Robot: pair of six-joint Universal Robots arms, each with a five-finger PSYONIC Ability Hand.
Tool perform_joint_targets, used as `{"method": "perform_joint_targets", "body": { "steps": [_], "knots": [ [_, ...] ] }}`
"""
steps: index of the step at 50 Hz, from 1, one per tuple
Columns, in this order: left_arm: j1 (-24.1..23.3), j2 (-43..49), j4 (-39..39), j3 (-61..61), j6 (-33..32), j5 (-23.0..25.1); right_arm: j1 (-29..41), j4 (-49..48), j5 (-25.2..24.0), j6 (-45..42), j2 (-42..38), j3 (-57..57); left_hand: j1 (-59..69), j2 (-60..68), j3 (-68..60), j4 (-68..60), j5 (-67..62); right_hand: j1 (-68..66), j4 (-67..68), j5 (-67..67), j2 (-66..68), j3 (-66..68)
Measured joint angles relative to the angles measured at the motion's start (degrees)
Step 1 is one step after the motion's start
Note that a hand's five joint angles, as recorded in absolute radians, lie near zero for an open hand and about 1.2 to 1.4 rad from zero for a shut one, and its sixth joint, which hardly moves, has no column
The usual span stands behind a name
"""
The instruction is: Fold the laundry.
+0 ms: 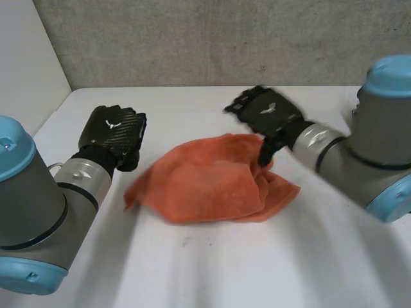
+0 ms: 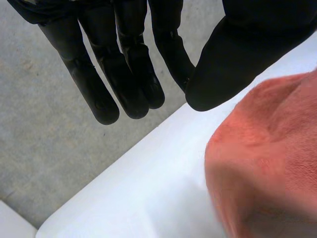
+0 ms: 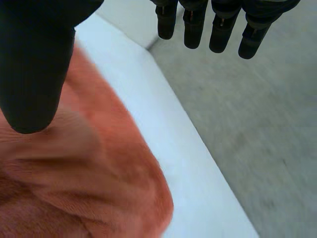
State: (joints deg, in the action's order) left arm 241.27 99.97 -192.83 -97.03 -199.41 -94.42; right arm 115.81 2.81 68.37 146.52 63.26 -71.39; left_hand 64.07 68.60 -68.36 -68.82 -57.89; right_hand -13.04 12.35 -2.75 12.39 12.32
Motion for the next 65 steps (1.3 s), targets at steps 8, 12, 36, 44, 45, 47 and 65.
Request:
{"method": "perform_joint_targets", "body": {
  "steps": [8,12,36,44,45,47,65],
  "knots": [
    [0.44,-1.86,0.07,-0.45,0.31,0.02,-13.50,6.22,-0.72,20.34,6.50,-2.09,0.00,0.00,-0.01,0.00,0.00,0.00,0.00,0.01,0.01,0.00],
    [0.27,-4.15,0.01,-0.50,0.37,0.17,-16.96,11.00,-1.19,22.62,5.58,-4.72,0.00,0.00,0.00,0.00,0.00,0.00,0.01,0.01,0.00,0.00],
    [8.06,8.32,0.27,-5.71,-11.35,8.49,-15.17,3.44,-0.81,12.80,-4.21,-13.04,-36.89,-41.50,41.04,42.43,41.77,-4.50,5.82,-5.92,5.27,5.67],
    [14.78,12.42,-0.32,-6.97,-18.90,18.16,-14.97,1.24,-1.01,12.84,-3.92,-15.60,-36.89,-41.50,41.04,42.43,41.76,-4.50,5.82,-5.92,5.27,5.66],
    [15.38,12.84,-0.59,-6.93,-19.29,18.94,-14.99,1.07,-1.03,12.84,-3.92,-15.80,-36.89,-41.50,41.04,42.43,41.77,-4.50,5.82,-5.93,5.27,5.66],
    [15.94,13.33,-1.09,-6.85,-19.57,19.57,-15.02,0.91,-1.05,12.84,-3.92,-15.98,-36.89,-41.50,41.04,42.43,41.77,-4.50,5.82,-5.93,5.27,5.66],
    [15.60,21.67,-12.95,-3.41,-19.37,21.00,-15.07,0.70,-1.07,12.77,-3.93,-17.23,-31.58,-36.42,36.21,36.29,35.28,-4.50,5.83,-5.94,5.27,5.66]
  ]
}}
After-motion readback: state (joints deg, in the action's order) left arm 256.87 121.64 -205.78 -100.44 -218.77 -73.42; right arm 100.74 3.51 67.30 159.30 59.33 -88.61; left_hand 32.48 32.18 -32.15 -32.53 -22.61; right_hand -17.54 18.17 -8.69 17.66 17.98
